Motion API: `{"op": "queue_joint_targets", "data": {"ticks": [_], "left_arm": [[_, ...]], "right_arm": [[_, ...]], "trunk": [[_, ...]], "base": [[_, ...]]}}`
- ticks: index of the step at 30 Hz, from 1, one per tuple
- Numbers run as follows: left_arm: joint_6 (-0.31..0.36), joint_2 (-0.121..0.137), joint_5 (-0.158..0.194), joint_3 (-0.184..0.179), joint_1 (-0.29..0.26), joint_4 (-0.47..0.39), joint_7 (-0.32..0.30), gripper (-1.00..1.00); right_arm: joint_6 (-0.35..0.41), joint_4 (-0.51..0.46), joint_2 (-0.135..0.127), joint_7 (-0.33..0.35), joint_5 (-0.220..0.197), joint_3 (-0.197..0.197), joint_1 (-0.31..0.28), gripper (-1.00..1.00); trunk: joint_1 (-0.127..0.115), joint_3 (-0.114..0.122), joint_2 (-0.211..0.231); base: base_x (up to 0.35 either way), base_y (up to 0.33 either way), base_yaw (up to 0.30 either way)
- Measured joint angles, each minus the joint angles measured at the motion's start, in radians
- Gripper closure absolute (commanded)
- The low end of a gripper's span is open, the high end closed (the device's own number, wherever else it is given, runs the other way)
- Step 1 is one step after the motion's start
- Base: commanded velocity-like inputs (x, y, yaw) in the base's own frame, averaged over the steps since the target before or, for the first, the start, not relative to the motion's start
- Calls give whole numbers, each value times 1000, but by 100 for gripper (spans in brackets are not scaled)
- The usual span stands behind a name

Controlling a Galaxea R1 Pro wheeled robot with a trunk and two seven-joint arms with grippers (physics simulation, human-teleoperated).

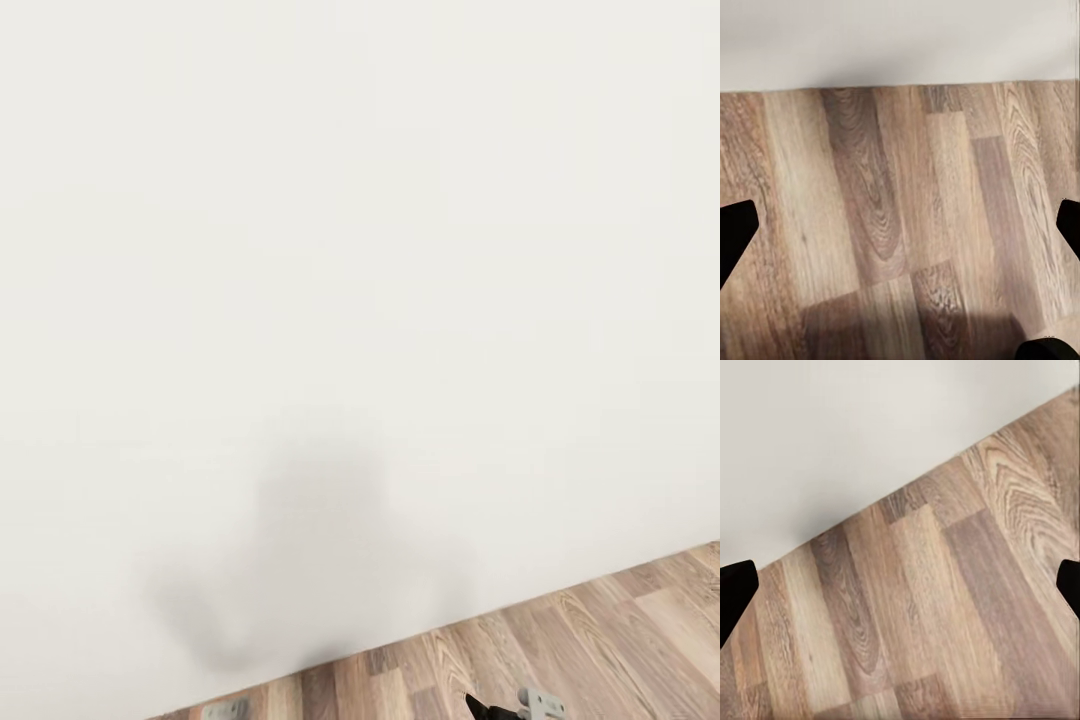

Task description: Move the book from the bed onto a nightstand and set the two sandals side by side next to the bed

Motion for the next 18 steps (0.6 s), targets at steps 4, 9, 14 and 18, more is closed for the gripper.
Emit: {"op": "queue_joint_targets", "data": {"ticks": [4,9,14,18], "left_arm": [[0,0,0,0,0,0,0,-100],[0,0,0,0,0,0,0,-100],[1,0,0,0,0,0,0,-100],[0,0,0,0,0,0,0,-100]], "right_arm": [[0,0,0,0,0,0,0,-100],[0,0,0,0,0,0,0,-100],[0,0,0,0,0,0,0,-100],[0,0,0,0,0,0,0,-100]], "trunk": [[0,0,0],[0,0,0],[-1,0,0],[-1,0,0]], "base": [[2,0,-284],[184,0,-267],[310,0,-265],[324,0,-279]]}}
